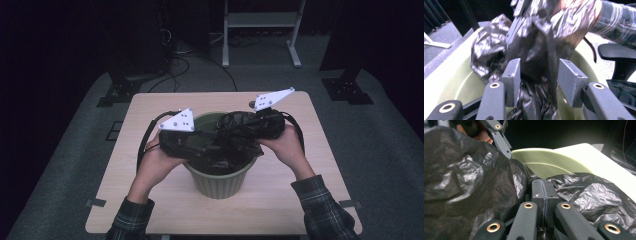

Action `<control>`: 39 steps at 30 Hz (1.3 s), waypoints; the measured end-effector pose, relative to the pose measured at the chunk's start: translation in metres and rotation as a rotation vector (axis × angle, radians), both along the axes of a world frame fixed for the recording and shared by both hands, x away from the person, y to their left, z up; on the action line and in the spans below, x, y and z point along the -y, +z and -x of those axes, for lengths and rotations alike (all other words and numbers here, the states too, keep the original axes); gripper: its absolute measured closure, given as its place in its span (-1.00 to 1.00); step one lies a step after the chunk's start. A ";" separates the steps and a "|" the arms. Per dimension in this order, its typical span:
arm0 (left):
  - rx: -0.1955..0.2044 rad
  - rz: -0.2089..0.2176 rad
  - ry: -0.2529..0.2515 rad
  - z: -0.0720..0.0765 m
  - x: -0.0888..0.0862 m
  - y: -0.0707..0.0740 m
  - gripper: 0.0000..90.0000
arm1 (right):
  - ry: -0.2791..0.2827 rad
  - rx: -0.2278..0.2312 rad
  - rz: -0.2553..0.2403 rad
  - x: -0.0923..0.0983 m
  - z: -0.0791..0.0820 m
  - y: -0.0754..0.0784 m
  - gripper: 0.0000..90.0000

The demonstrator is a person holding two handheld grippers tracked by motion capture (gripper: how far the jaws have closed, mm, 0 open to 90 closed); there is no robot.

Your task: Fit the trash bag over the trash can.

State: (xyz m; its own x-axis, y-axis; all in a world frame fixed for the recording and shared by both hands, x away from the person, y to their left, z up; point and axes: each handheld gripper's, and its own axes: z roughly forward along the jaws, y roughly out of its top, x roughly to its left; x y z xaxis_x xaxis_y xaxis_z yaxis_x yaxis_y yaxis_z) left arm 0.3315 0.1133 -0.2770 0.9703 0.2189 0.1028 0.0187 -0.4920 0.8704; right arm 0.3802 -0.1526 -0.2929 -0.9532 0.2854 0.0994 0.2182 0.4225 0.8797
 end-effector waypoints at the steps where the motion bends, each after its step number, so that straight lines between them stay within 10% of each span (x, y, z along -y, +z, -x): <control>1: 0.005 0.000 0.008 0.000 0.002 0.001 0.13 | -0.002 -0.003 0.004 -0.001 0.000 0.000 1.00; 4: 0.007 -0.017 0.026 -0.004 0.006 0.001 0.19 | 0.003 -0.004 0.010 -0.004 0.000 -0.001 1.00; 10: -0.025 -0.047 0.018 -0.008 0.005 -0.004 1.00 | -0.018 0.006 -0.012 0.003 0.002 0.000 0.70; 24: -0.077 -0.014 0.139 -0.014 -0.034 -0.018 1.00 | -0.131 0.029 -0.089 0.075 0.026 0.007 0.49; 39: -0.091 -0.011 0.145 -0.015 -0.037 -0.020 1.00 | -0.081 0.047 -0.108 0.074 0.047 0.004 0.22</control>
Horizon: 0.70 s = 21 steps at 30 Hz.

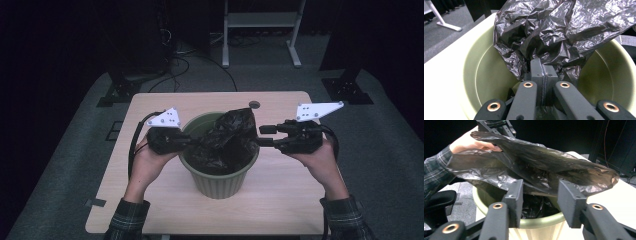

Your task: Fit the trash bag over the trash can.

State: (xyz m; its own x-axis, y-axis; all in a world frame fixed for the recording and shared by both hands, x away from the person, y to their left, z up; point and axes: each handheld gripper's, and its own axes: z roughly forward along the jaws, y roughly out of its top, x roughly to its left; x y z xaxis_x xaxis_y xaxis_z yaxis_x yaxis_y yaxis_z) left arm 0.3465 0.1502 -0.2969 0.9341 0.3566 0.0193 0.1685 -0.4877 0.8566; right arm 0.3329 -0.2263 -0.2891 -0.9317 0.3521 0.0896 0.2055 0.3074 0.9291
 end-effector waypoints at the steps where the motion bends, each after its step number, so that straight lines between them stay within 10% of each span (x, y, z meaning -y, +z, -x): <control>1: -0.001 0.000 0.003 0.000 0.000 0.000 1.00 | 0.004 0.001 -0.003 0.002 0.002 -0.001 0.22; 16: -0.008 0.004 0.004 -0.002 0.001 -0.001 1.00 | 0.023 0.039 -0.007 -0.002 0.020 -0.001 0.06; 21: -0.008 0.011 0.004 -0.001 0.000 -0.001 1.00 | 0.068 0.040 0.008 -0.014 0.016 -0.004 0.92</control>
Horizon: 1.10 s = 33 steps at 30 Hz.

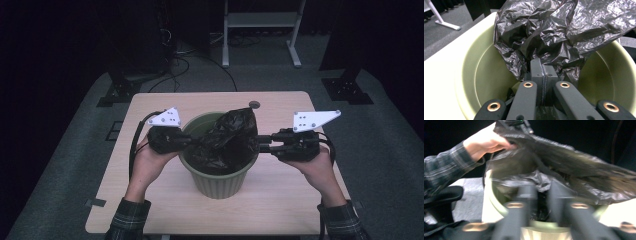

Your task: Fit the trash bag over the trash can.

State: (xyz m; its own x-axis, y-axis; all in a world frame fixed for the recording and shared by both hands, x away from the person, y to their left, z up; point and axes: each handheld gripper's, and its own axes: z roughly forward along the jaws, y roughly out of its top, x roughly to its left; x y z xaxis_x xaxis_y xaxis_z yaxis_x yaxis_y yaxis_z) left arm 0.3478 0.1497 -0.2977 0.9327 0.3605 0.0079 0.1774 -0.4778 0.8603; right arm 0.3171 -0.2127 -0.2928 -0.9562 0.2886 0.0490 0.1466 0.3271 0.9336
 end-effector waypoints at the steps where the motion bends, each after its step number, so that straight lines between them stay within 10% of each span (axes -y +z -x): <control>1: 0.000 0.002 0.002 0.000 -0.002 0.000 1.00 | -0.006 0.006 0.000 -0.001 0.000 0.000 0.99; 11: 0.005 0.049 0.056 0.005 -0.035 0.003 1.00 | -0.100 -0.025 0.025 0.037 -0.001 -0.013 1.00; 27: -0.006 0.068 0.107 0.008 -0.060 -0.007 1.00 | -0.236 -0.196 0.140 0.080 -0.011 -0.086 1.00; 33: -0.002 0.061 0.092 0.008 -0.053 -0.007 1.00 | -0.274 -0.158 0.064 0.095 -0.008 -0.070 0.65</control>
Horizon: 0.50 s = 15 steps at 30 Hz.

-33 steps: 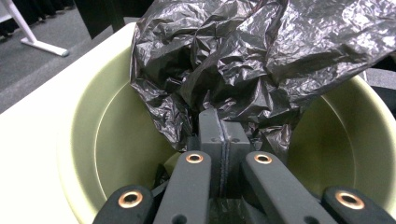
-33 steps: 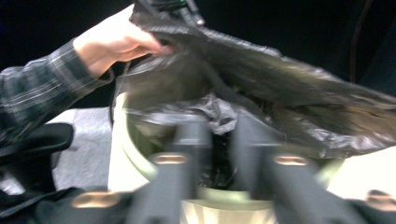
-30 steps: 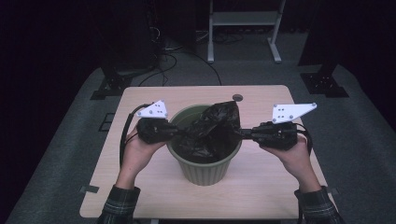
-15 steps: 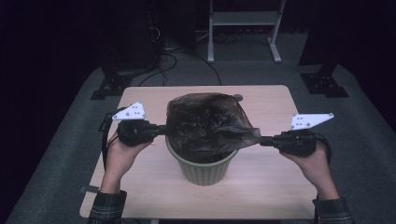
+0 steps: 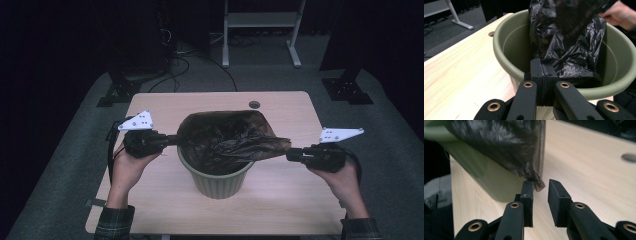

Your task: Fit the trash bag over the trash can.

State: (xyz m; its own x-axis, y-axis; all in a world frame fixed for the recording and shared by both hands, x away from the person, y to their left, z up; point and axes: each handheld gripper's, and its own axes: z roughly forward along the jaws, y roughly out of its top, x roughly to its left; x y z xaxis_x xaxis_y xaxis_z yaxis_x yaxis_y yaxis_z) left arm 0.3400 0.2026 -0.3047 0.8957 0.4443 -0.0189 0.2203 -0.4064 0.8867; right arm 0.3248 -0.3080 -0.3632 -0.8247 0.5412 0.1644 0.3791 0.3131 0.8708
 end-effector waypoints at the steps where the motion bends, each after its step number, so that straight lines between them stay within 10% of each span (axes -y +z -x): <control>1: 0.000 -0.002 -0.002 0.000 0.001 0.000 1.00 | -0.010 0.022 -0.010 0.004 0.001 0.007 0.62; 15: 0.001 -0.010 -0.023 -0.001 0.011 -0.001 1.00 | 0.000 0.170 -0.076 0.011 0.013 0.085 0.41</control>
